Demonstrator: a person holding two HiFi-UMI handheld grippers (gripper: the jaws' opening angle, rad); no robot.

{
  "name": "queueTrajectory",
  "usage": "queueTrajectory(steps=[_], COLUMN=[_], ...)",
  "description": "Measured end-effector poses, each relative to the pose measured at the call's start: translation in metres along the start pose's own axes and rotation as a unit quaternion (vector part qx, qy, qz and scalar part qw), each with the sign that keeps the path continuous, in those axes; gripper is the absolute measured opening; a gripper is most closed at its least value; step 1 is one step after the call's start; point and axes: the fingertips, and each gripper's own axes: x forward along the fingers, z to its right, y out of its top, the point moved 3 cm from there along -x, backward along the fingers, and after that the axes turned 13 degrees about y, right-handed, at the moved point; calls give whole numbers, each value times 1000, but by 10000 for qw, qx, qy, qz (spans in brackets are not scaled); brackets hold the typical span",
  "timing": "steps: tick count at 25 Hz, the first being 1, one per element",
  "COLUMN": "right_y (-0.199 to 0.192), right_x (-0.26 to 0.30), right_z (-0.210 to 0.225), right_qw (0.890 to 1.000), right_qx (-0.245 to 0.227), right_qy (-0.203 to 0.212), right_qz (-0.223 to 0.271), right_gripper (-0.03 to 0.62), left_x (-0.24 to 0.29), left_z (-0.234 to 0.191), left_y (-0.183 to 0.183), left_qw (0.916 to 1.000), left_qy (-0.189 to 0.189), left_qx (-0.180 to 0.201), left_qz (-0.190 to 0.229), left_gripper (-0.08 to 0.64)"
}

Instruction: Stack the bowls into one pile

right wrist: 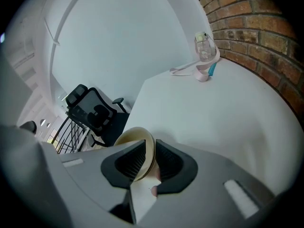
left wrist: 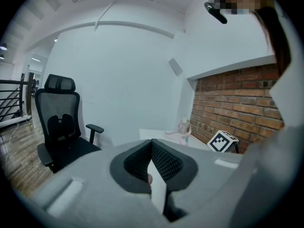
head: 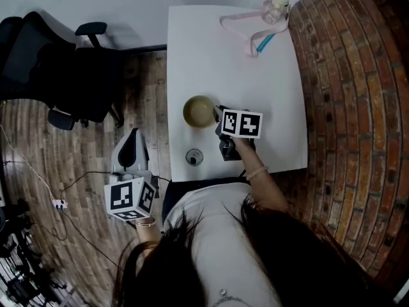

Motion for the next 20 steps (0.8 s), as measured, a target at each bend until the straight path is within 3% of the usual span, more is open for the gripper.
queueTrajectory(steps=[20], right_y=[23], right_x=[-44], right_z=[-8], right_qw=[9949], right_qx=[-211], right_qy=[181], right_qz=[972], right_gripper=[30], left_x=[17], left_z=[36], left_y=[20], left_qw=[9975], left_qy=[-621], left_qx=[258], left_qz=[205], left_gripper=[-2])
